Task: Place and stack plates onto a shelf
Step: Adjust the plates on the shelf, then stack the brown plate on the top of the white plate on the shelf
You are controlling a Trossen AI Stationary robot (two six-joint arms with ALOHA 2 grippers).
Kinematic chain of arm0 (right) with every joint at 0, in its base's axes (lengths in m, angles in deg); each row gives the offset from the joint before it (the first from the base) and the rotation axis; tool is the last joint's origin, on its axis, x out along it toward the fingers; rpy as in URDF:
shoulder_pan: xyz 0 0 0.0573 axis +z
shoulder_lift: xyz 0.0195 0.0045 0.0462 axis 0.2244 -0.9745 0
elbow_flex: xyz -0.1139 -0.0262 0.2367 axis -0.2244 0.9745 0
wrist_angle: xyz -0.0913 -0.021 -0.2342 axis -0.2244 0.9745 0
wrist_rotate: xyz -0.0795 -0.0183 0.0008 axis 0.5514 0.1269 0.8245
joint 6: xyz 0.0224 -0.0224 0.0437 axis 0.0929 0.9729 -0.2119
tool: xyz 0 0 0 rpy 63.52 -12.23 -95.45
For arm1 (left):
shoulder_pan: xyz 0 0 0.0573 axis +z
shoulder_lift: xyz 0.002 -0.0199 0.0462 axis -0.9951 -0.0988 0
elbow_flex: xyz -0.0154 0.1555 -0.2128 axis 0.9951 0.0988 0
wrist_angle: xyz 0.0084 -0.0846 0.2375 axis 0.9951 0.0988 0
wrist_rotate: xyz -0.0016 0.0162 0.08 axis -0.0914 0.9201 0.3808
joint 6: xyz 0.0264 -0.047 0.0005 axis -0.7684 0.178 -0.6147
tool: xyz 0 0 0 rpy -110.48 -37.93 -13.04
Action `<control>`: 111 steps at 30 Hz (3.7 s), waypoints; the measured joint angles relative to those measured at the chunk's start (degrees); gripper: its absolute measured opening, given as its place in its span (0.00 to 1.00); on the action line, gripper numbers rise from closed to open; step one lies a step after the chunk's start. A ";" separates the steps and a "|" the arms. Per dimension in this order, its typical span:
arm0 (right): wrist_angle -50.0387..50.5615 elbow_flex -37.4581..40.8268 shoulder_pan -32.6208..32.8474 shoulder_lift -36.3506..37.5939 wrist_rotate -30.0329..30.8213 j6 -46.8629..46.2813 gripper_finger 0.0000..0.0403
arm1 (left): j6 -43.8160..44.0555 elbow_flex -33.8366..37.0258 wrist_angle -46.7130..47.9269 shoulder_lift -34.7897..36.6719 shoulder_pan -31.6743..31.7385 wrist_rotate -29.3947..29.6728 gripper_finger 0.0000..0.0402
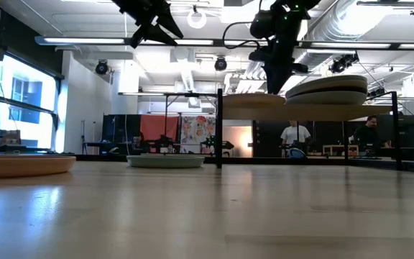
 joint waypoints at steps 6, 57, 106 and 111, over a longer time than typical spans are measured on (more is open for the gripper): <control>5.34 0.09 0.00 -0.22 -1.24 -1.68 0.15 | 0.01 0.00 0.00 0.00 0.00 -0.02 0.29; 8.11 0.11 6.14 -2.44 -5.58 -5.71 0.15 | 0.99 0.00 -0.04 0.00 -0.02 0.00 0.29; 3.07 0.11 12.47 5.60 -7.55 -8.14 0.15 | 3.10 0.00 26.11 0.00 -3.96 -0.42 0.29; 2.22 0.11 17.80 7.24 -7.89 -12.44 0.15 | 10.75 0.48 33.30 -0.02 -9.28 0.43 0.29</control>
